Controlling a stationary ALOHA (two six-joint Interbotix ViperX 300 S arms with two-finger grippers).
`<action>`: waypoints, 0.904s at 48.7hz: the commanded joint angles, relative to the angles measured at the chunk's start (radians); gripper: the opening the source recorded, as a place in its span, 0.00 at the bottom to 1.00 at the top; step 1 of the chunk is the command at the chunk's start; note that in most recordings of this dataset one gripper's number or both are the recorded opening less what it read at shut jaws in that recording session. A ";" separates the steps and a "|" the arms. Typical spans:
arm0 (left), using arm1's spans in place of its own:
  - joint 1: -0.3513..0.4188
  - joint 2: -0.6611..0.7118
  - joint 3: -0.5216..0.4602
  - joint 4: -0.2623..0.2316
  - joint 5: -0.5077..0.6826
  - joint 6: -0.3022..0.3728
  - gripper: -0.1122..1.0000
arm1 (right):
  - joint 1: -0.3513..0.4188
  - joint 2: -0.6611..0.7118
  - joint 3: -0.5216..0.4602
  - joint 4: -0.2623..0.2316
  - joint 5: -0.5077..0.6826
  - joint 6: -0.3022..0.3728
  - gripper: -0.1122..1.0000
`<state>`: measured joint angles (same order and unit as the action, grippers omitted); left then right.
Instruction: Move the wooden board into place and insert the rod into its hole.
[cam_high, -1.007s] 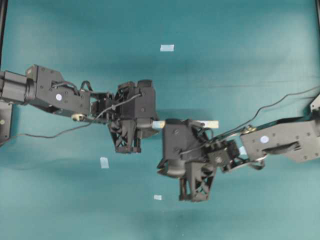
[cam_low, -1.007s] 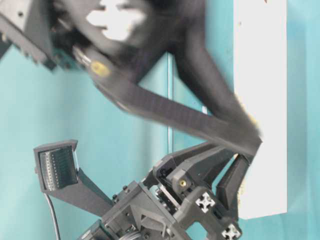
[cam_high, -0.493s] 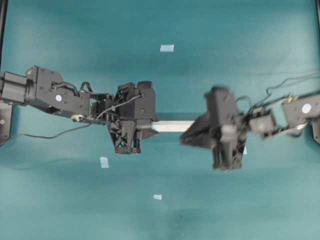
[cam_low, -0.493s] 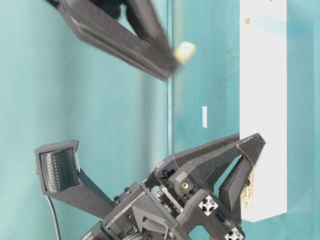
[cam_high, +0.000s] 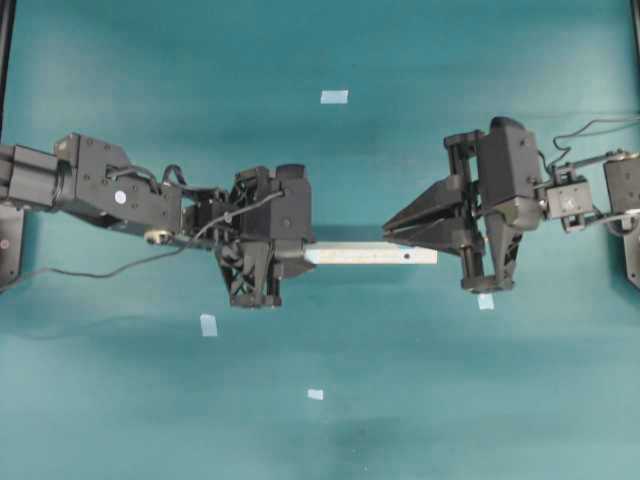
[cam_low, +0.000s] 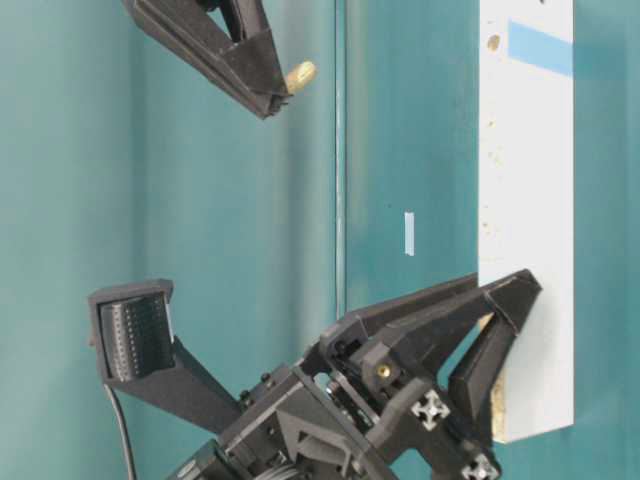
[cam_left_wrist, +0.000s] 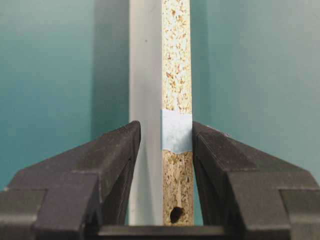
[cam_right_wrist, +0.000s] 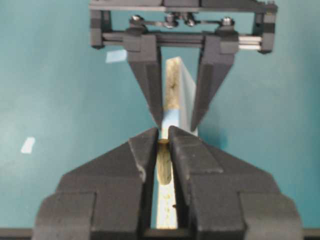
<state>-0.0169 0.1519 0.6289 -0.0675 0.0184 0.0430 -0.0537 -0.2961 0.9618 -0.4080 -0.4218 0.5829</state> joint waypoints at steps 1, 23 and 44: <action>0.021 -0.015 -0.012 0.000 0.000 -0.006 0.47 | -0.026 -0.009 0.008 0.014 -0.064 -0.018 0.20; 0.029 -0.014 -0.026 0.000 0.009 -0.006 0.47 | -0.063 0.000 0.126 0.107 -0.273 -0.127 0.20; 0.021 -0.014 -0.028 0.000 0.044 -0.006 0.47 | -0.052 0.112 0.198 0.276 -0.541 -0.270 0.20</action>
<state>0.0077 0.1519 0.6228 -0.0675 0.0660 0.0430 -0.1135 -0.2040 1.1704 -0.1381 -0.9250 0.3145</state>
